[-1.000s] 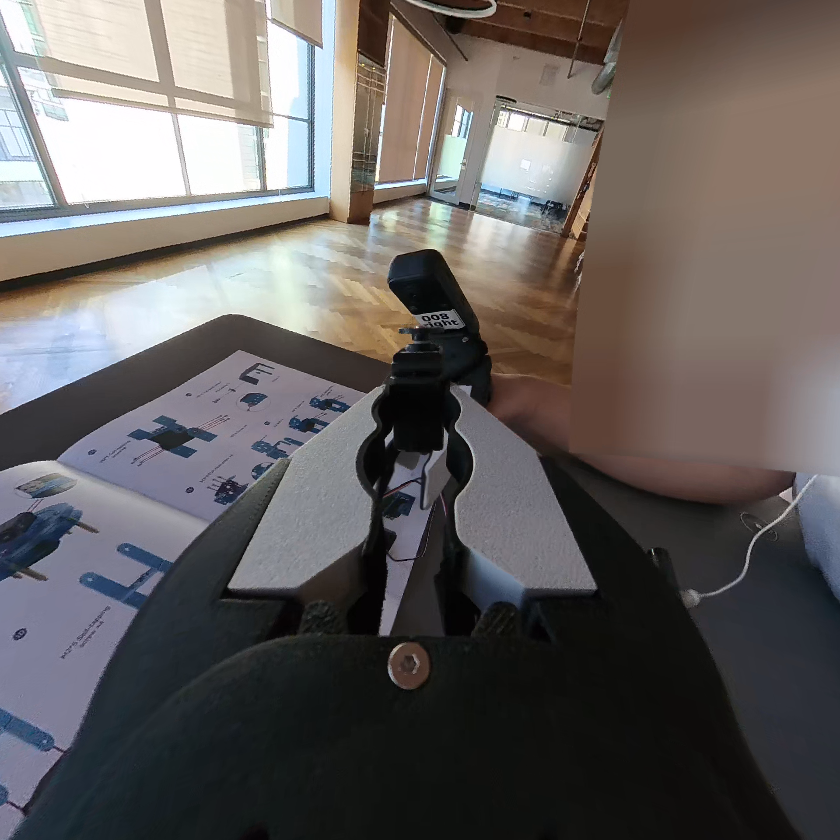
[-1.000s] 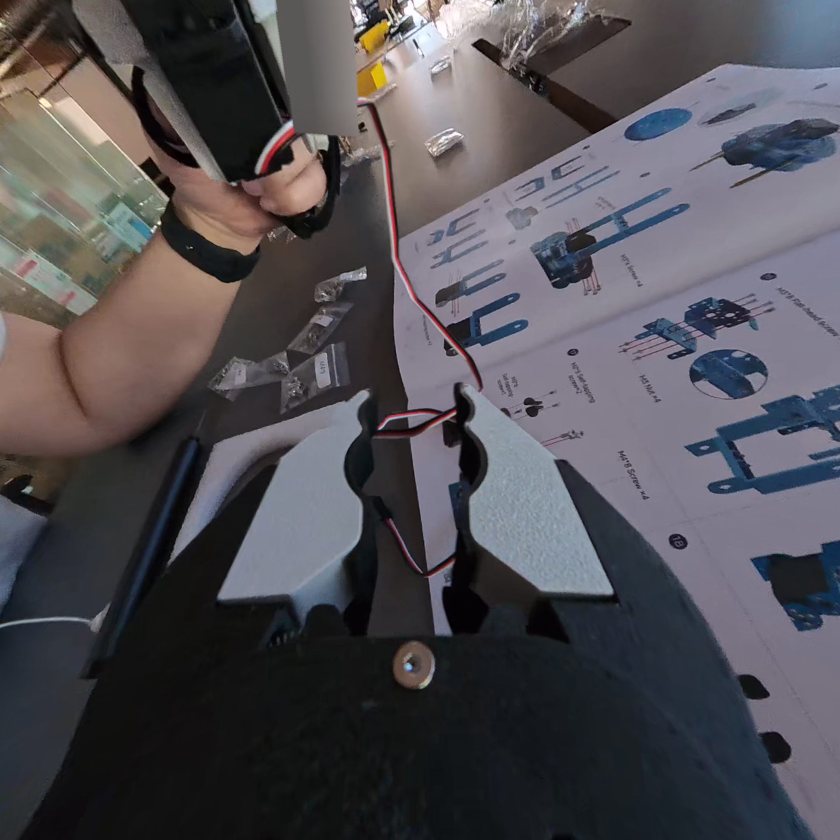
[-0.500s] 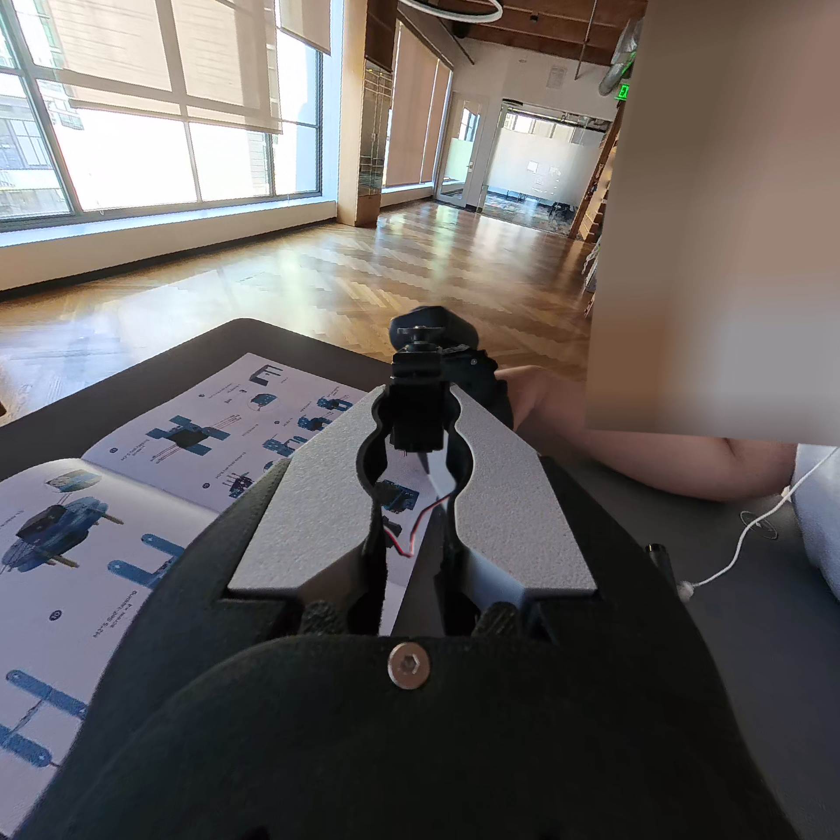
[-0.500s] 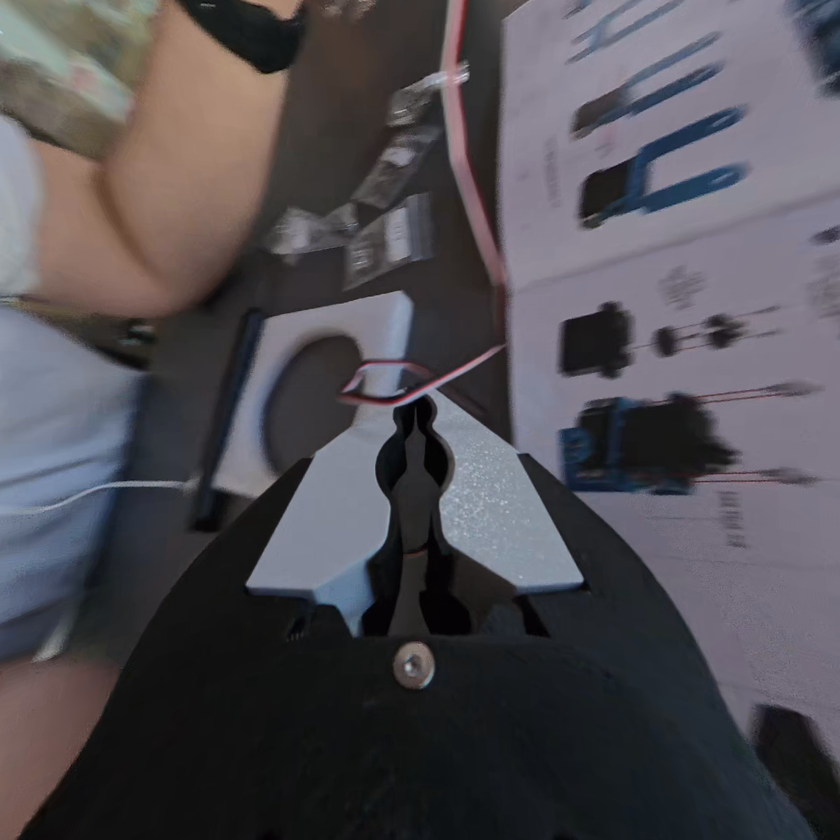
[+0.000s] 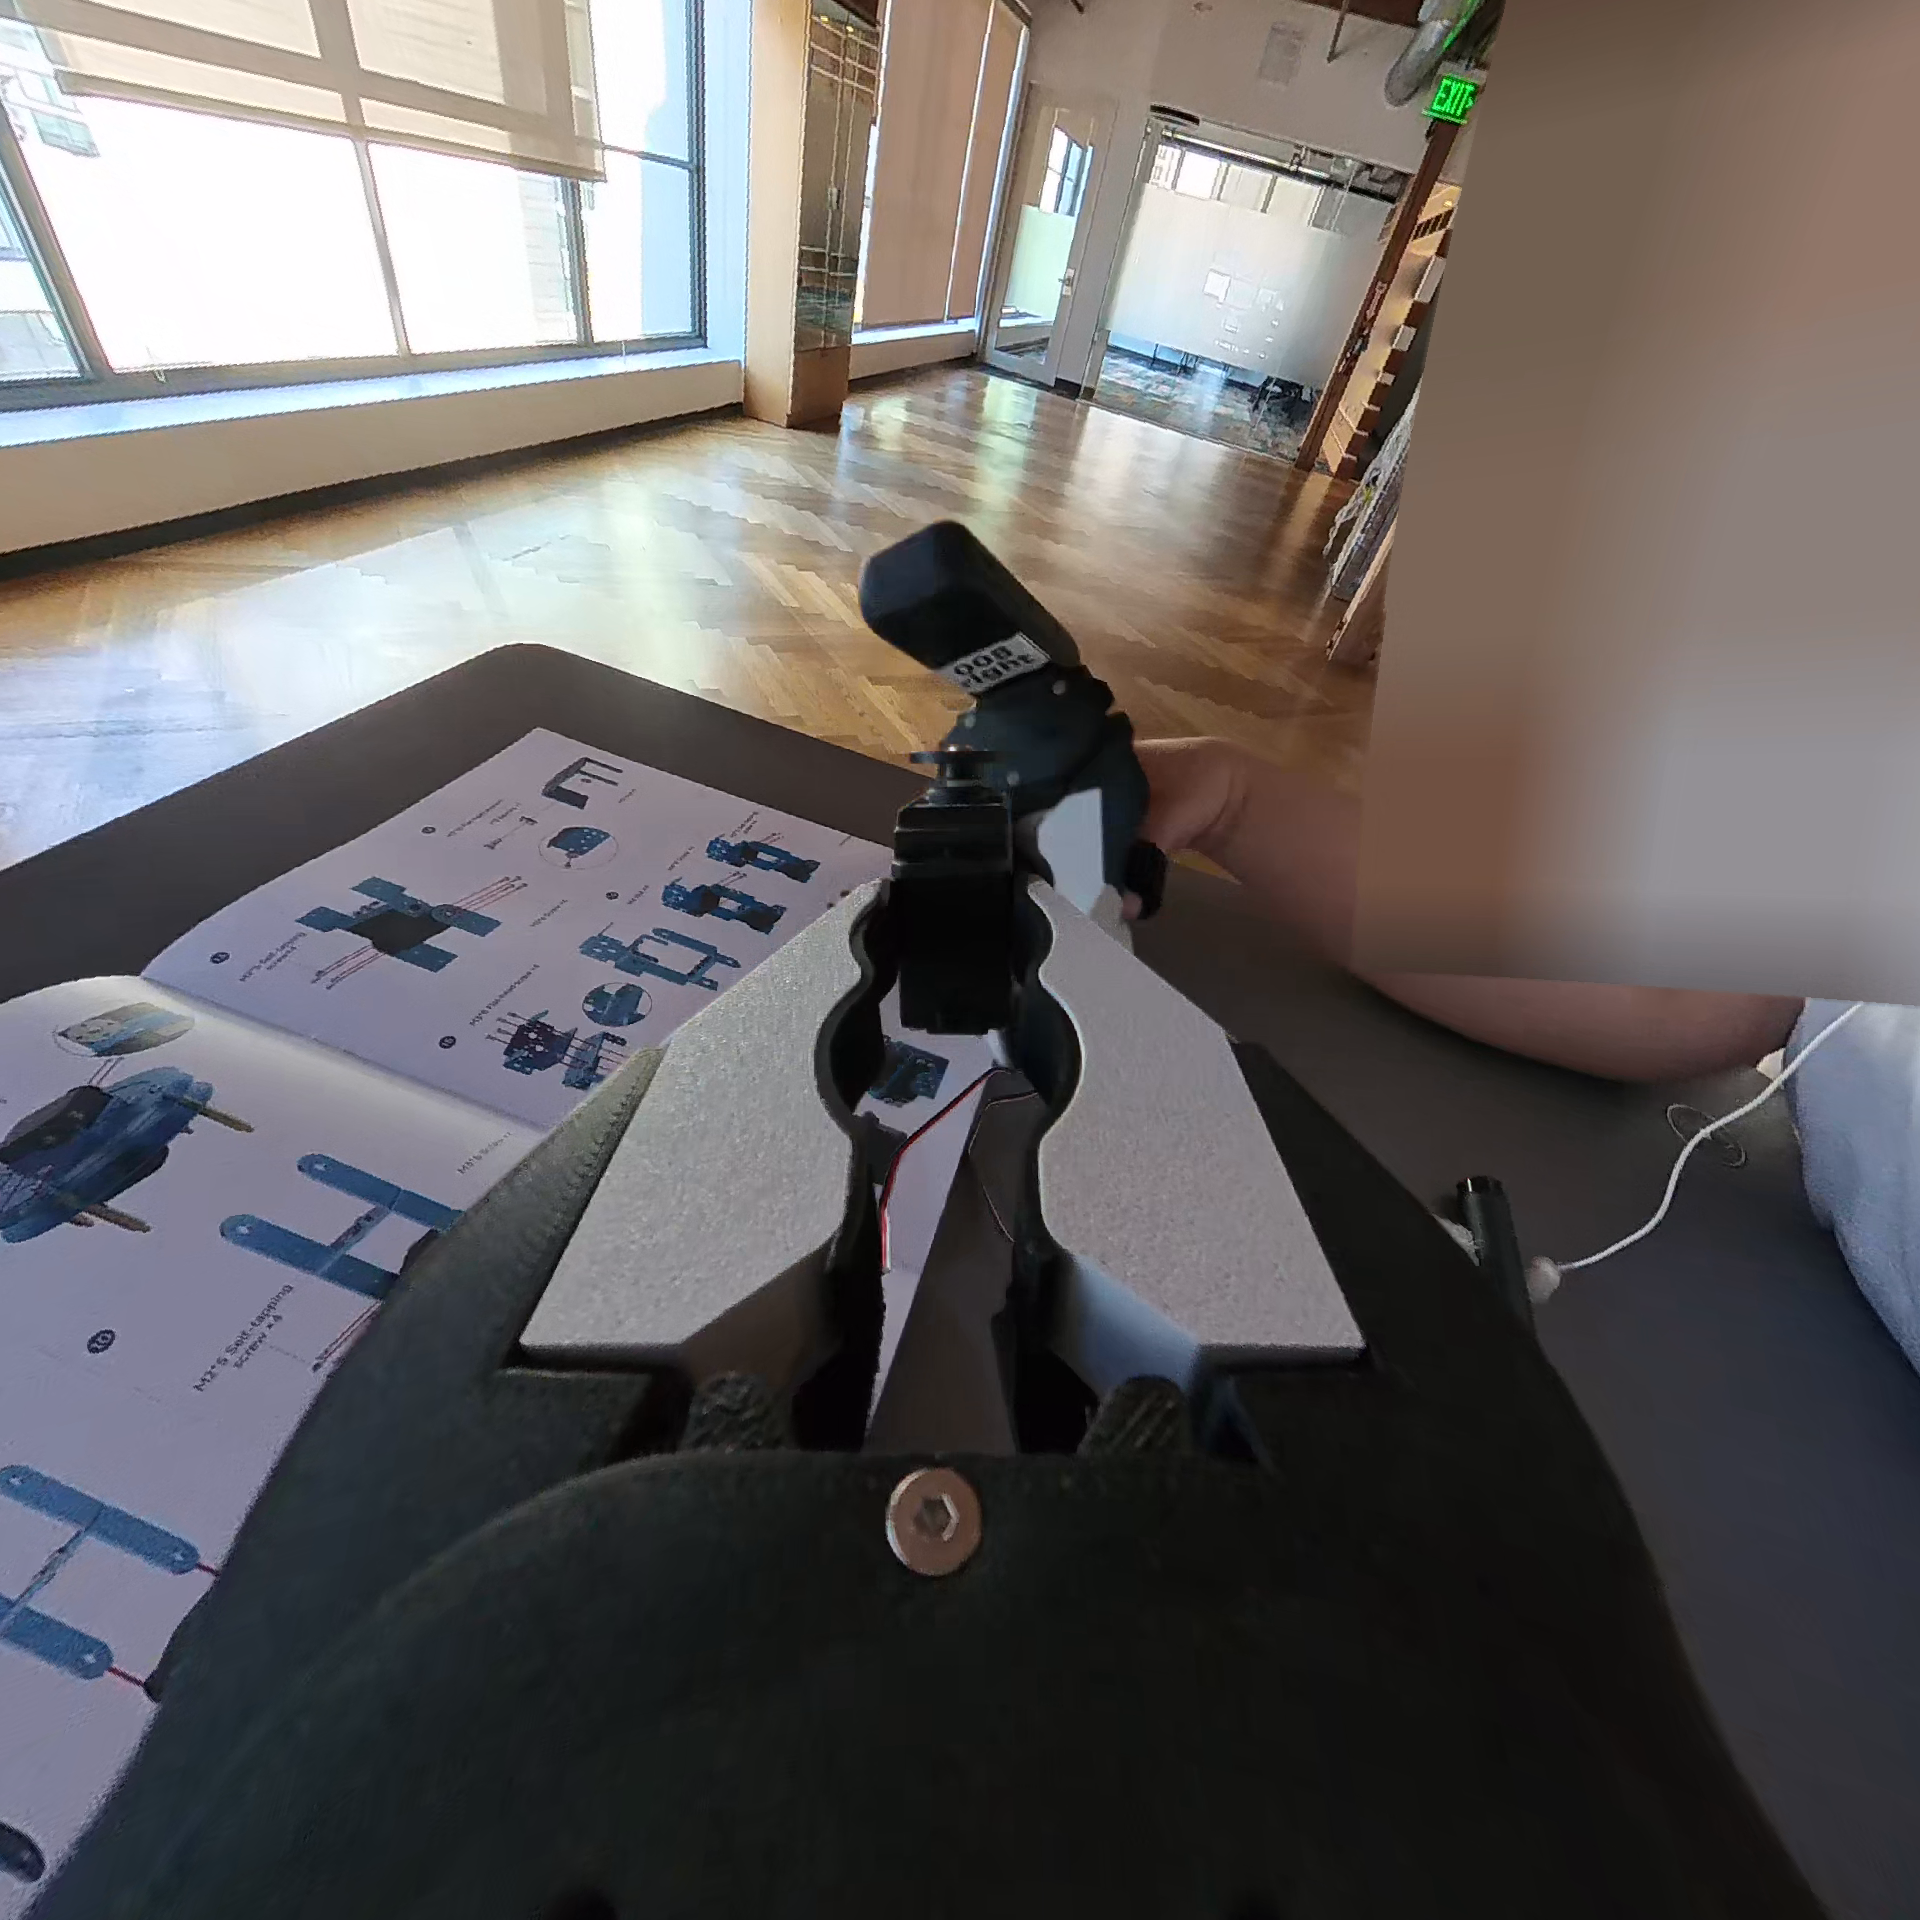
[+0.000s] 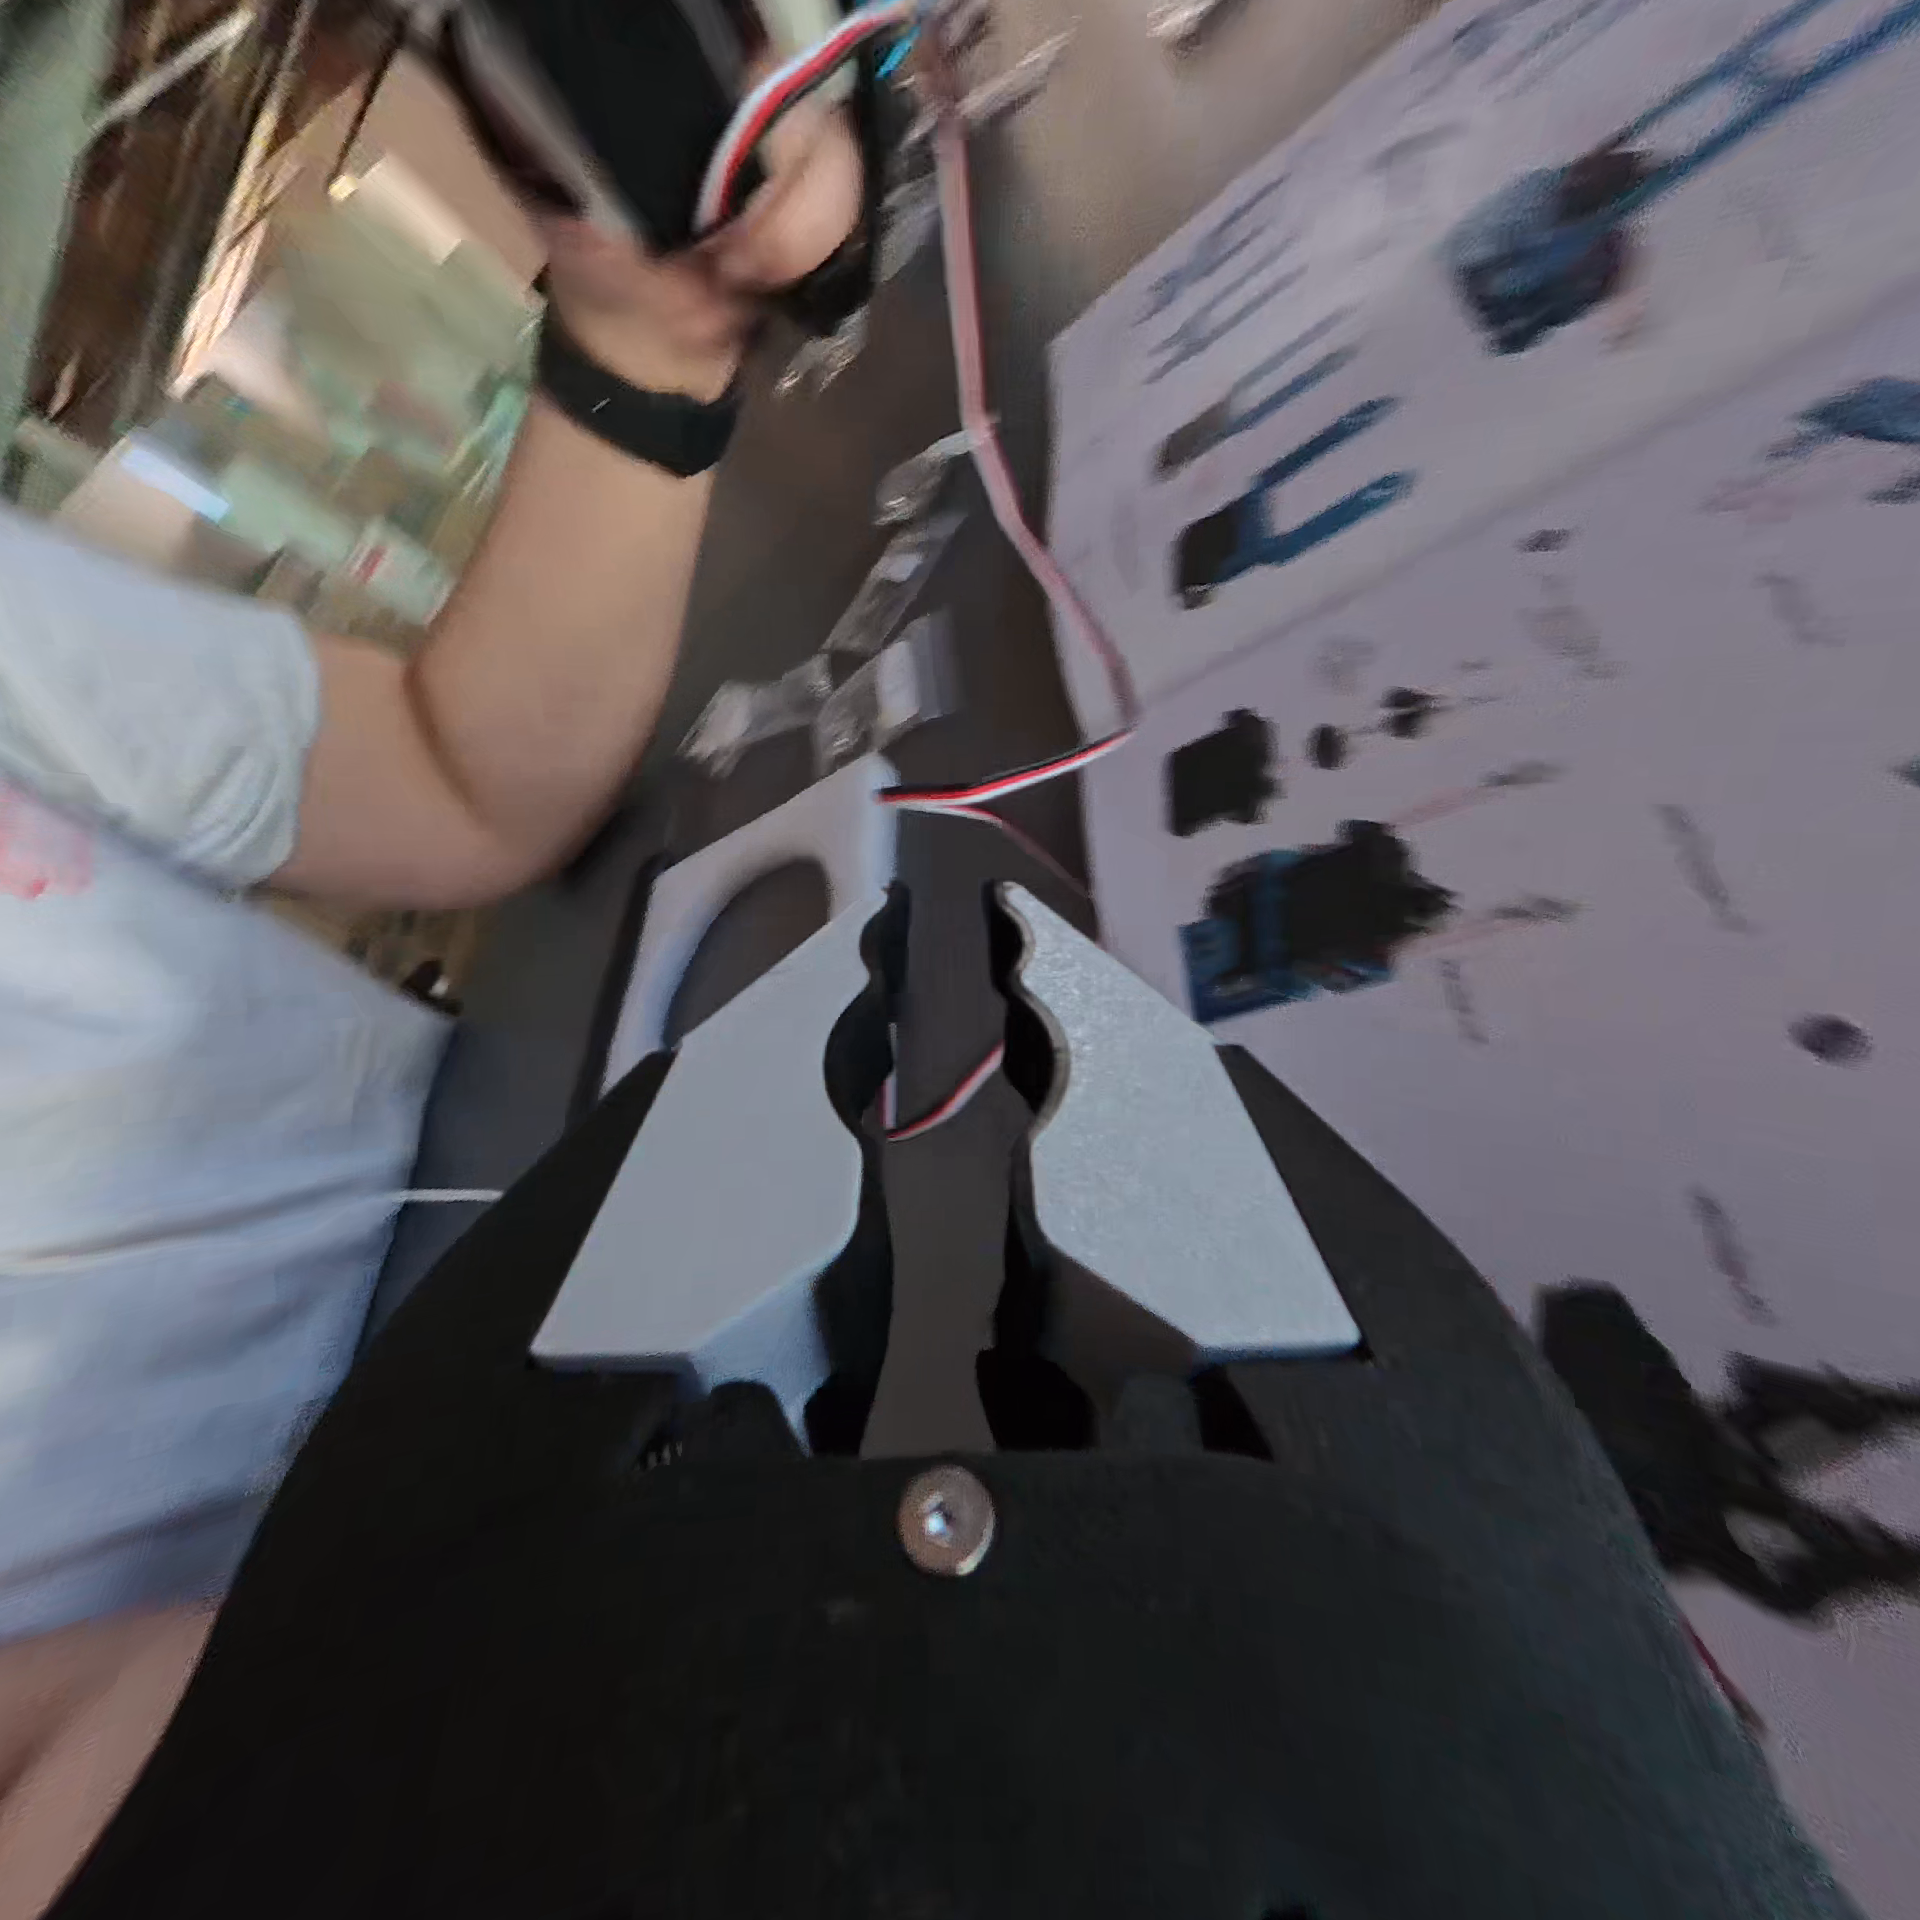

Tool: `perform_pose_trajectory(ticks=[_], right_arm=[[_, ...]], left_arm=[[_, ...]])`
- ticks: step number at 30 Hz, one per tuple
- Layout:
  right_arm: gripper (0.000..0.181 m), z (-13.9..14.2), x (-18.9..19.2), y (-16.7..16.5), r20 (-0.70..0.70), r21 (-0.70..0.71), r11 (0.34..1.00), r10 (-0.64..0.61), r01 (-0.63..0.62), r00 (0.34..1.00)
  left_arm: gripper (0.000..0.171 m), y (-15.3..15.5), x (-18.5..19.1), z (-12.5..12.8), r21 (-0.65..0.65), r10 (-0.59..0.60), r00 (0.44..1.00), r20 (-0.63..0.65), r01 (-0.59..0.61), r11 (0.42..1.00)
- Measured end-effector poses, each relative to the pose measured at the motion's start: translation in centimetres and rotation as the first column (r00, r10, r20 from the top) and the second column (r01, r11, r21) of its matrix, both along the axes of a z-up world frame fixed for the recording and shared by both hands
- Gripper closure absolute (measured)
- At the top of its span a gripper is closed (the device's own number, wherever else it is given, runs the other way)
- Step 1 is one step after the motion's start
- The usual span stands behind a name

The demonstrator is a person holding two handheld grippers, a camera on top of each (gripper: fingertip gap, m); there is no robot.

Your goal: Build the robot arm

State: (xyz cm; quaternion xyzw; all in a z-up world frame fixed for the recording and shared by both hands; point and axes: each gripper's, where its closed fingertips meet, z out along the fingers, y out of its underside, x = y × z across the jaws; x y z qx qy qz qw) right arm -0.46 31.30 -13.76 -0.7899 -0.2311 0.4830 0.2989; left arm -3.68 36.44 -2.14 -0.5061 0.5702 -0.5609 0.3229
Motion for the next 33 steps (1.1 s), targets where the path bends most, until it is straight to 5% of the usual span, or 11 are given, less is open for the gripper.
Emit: perform_pose_trajectory(ticks=[5,10,15,23,30,33], right_arm=[[0.144,-2.4,1.2,-0.9,0.166,-0.123,0.992,-0.006,0.027,0.986],[0.179,-3.8,-0.1,-2.6,0.226,-0.22,0.973,0.121,-0.07,0.967],[0.18,-3.8,0.7,-7.4,0.231,-0.339,0.921,0.28,-0.192,0.932],[0.18,-4.1,5.3,-10.6,0.341,-0.518,0.855,0.183,0.022,0.922],[0.181,-4.1,6.4,-14.5,0.392,-0.67,0.735,0.23,0.105,0.891],[0.181,-4.2,8.1,-14.5,0.453,-0.67,0.71,0.159,0.217,0.877]], left_arm=[[0.151,-0.2,0.0,-0.8,-0.002,-0.025,0.999,-0.026,0.025,1.0],[0.152,0.0,0.0,-1.7,-0.018,-0.038,0.998,-0.044,0.037,0.999],[0.152,-0.9,0.0,-4.2,-0.043,-0.106,0.986,-0.13,0.101,0.994],[0.151,-3.0,0.9,-8.6,-0.058,-0.216,0.93,-0.299,0.208,0.976],[0.151,-3.7,1.0,-9.2,-0.063,-0.256,0.918,-0.303,0.248,0.967],[0.151,-3.7,0.7,-9.7,-0.058,-0.258,0.91,-0.326,0.253,0.966]])
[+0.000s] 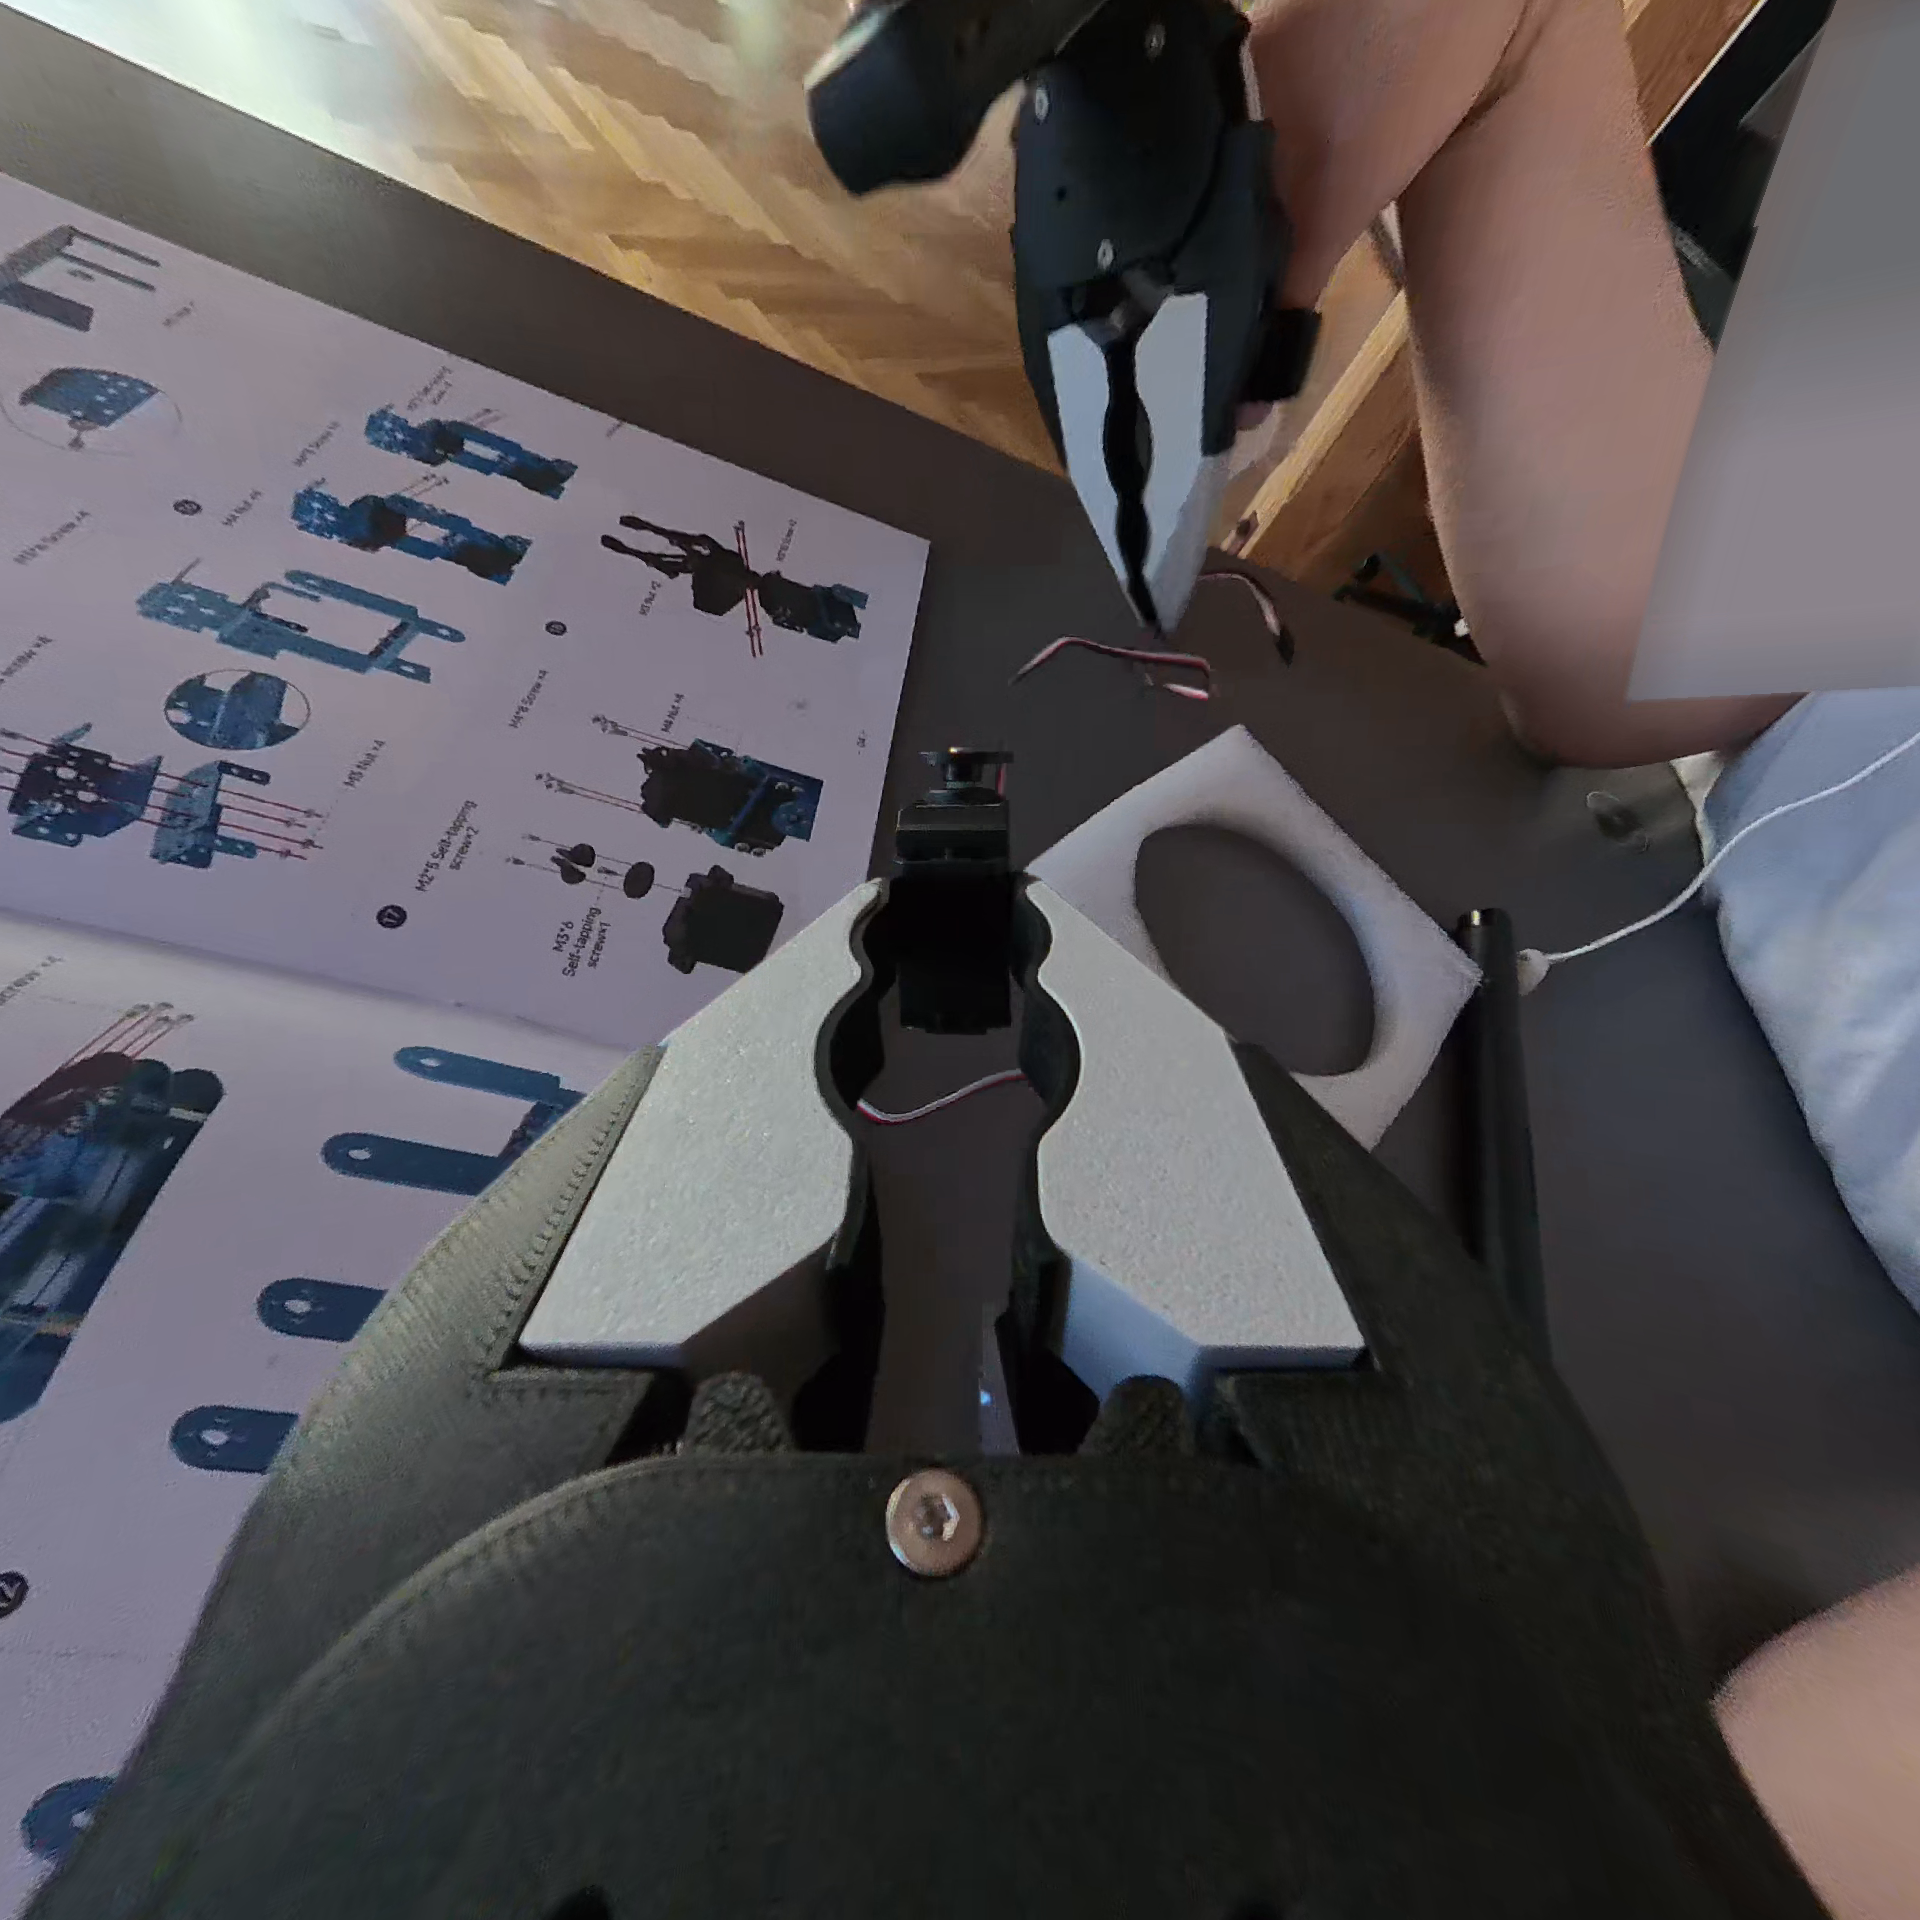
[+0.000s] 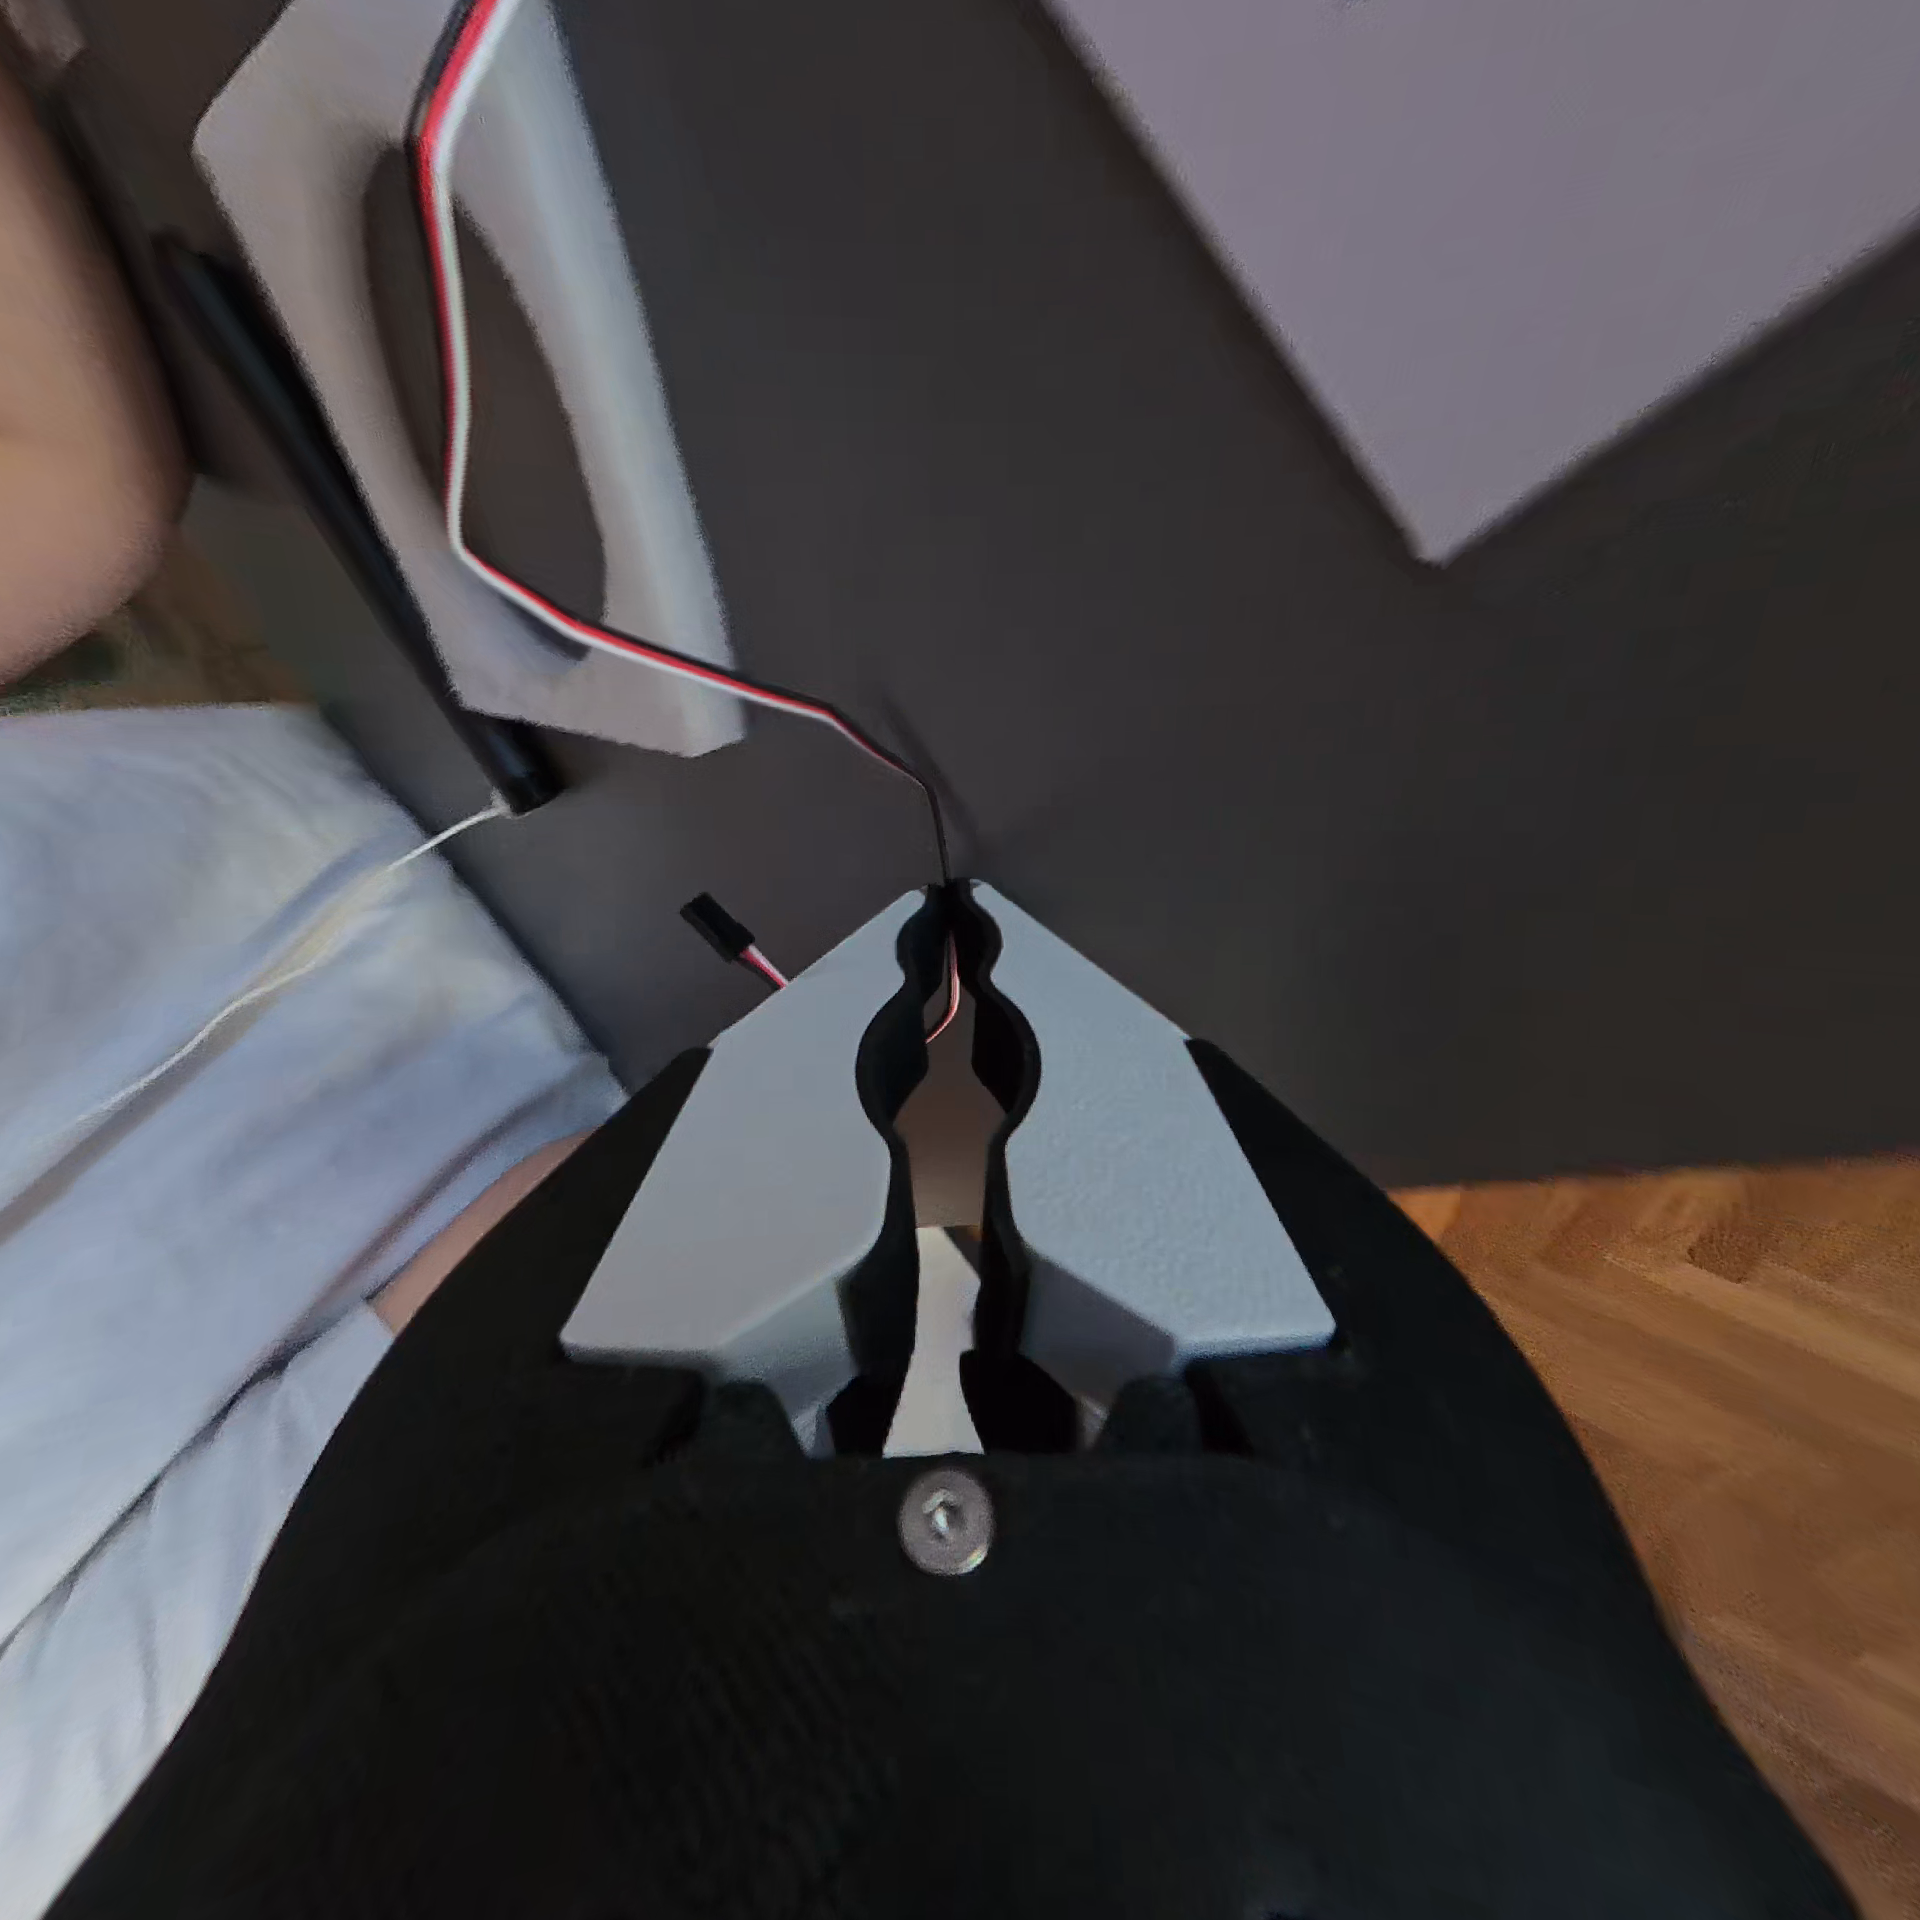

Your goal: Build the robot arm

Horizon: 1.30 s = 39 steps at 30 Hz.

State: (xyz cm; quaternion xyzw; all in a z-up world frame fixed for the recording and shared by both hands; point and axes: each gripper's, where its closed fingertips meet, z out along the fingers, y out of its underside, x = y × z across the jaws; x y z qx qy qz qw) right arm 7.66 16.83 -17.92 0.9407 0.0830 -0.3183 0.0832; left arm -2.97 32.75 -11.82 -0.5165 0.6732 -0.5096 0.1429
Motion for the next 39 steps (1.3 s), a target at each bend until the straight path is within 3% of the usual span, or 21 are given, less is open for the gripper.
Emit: perform_pose_trajectory(ticks=[4,7,11,14,16,19,20,22,29,31,33,35,37,39], right_arm=[[0.181,0.0,3.1,1.8,0.152,0.097,0.992,-0.094,0.08,0.984],[0.18,0.2,3.4,2.8,0.145,0.125,0.983,-0.154,0.136,0.977],[0.157,0.6,3.4,3.2,0.183,0.142,0.982,-0.146,0.12,0.972],[0.15,2.5,3.6,5.2,0.209,0.272,0.955,-0.178,0.118,0.961],[0.142,4.7,3.3,8.4,0.199,0.471,0.88,-0.174,0.061,0.964],[0.135,8.5,-1.8,13.5,0.021,0.783,0.621,0.019,-0.028,1.0],[0.134,9.0,-3.9,14.2,-0.032,0.829,0.558,0.11,-0.035,0.993],[0.134,8.5,-6.9,15.1,-0.114,0.859,0.512,0.232,-0.022,0.966],[0.142,5.9,-10.2,16.6,-0.349,0.827,0.546,0.31,0.135,0.884],[0.161,6.3,-10.1,16.8,-0.382,0.831,0.53,0.321,0.17,0.867],[0.162,6.6,-9.9,17.0,-0.374,0.851,0.493,0.322,0.183,0.87],[0.162,6.7,-9.7,16.9,-0.351,0.863,0.476,0.329,0.167,0.877],[0.161,6.0,-9.6,16.7,-0.281,0.882,0.46,0.331,0.106,0.901],[0.161,4.7,-9.5,16.3,-0.205,0.883,0.469,0.344,0.022,0.916]], left_arm=[[0.151,-0.5,-0.6,1.3,-0.018,-0.034,0.998,0.053,0.035,0.999],[0.151,-0.5,-0.7,1.9,-0.028,-0.032,0.997,0.073,0.034,0.999],[0.151,-0.3,-0.4,1.4,-0.017,-0.025,0.998,0.056,0.026,1.0],[0.151,-0.5,-0.3,1.0,-0.012,-0.033,0.999,0.042,0.033,0.999],[0.151,-0.4,-0.4,0.8,-0.008,-0.03,0.999,0.037,0.03,1.0],[0.152,-0.2,-0.4,1.2,-0.017,-0.021,0.998,0.057,0.022,1.0],[0.152,-0.2,-0.4,1.4,-0.021,-0.02,0.998,0.066,0.021,1.0],[0.152,-0.1,-0.4,1.6,-0.02,-0.017,0.997,0.078,0.018,1.0],[0.151,0.5,0.0,1.5,-0.02,0.02,0.995,0.097,-0.018,1.0],[0.152,1.0,0.3,1.4,-0.018,0.052,0.994,0.101,-0.051,0.999],[0.152,1.0,0.2,1.3,-0.04,0.062,0.994,0.088,-0.058,0.997],[0.152,0.6,-0.3,0.0,-0.04,0.037,0.999,-0.005,-0.038,0.998],[0.151,0.5,-0.7,-1.8,-0.003,0.026,0.994,-0.111,-0.026,1.0],[0.15,0.4,-0.7,-2.4,0.014,0.022,0.991,-0.135,-0.021,1.0]])
